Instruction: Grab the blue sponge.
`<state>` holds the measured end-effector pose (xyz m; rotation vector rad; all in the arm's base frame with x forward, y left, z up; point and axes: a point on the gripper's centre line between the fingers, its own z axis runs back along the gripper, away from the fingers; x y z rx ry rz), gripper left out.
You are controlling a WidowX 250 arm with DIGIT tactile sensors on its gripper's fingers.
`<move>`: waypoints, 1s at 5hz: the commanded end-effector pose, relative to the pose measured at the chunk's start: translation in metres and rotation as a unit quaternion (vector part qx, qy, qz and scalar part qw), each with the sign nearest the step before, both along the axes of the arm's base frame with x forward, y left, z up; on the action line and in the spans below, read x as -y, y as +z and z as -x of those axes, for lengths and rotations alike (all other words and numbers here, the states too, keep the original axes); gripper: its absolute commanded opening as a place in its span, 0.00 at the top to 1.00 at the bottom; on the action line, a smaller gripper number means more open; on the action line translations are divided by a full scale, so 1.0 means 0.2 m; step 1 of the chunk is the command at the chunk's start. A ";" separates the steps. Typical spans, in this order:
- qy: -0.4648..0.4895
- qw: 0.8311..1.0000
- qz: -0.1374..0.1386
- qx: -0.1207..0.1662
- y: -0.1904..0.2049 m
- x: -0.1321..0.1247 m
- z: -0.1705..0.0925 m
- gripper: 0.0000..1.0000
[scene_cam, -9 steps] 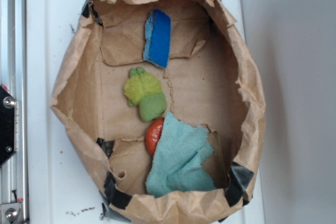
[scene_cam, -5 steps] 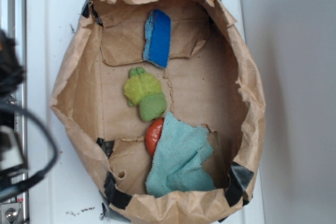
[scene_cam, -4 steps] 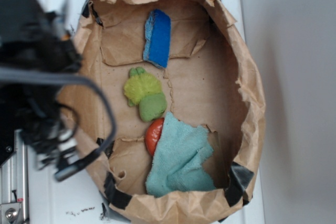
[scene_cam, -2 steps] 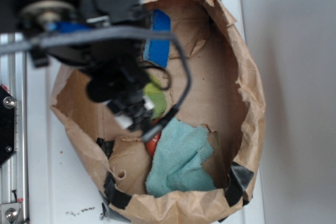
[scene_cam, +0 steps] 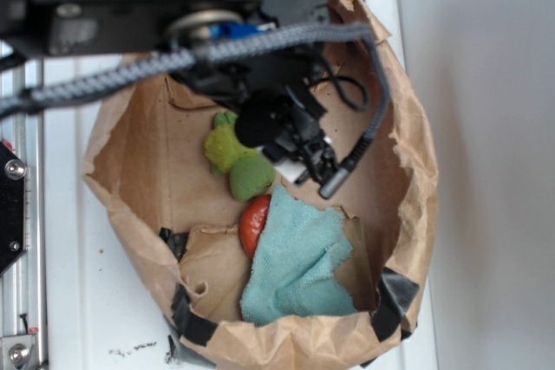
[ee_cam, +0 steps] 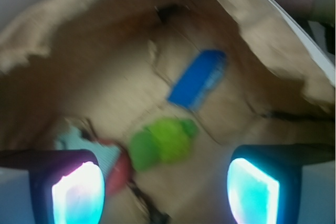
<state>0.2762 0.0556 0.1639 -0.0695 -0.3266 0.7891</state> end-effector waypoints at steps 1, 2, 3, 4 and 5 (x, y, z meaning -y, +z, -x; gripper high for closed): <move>0.073 0.996 0.047 0.023 -0.13 -0.13 -0.01 0.00; 0.128 0.991 0.032 0.000 -0.23 -0.23 -0.04 0.00; 0.168 0.985 0.034 -0.013 -0.28 -0.32 -0.06 0.00; 0.214 0.976 0.038 -0.021 -0.31 -0.37 -0.29 0.00; 0.243 0.969 0.034 -0.039 -0.36 -0.43 -0.29 0.00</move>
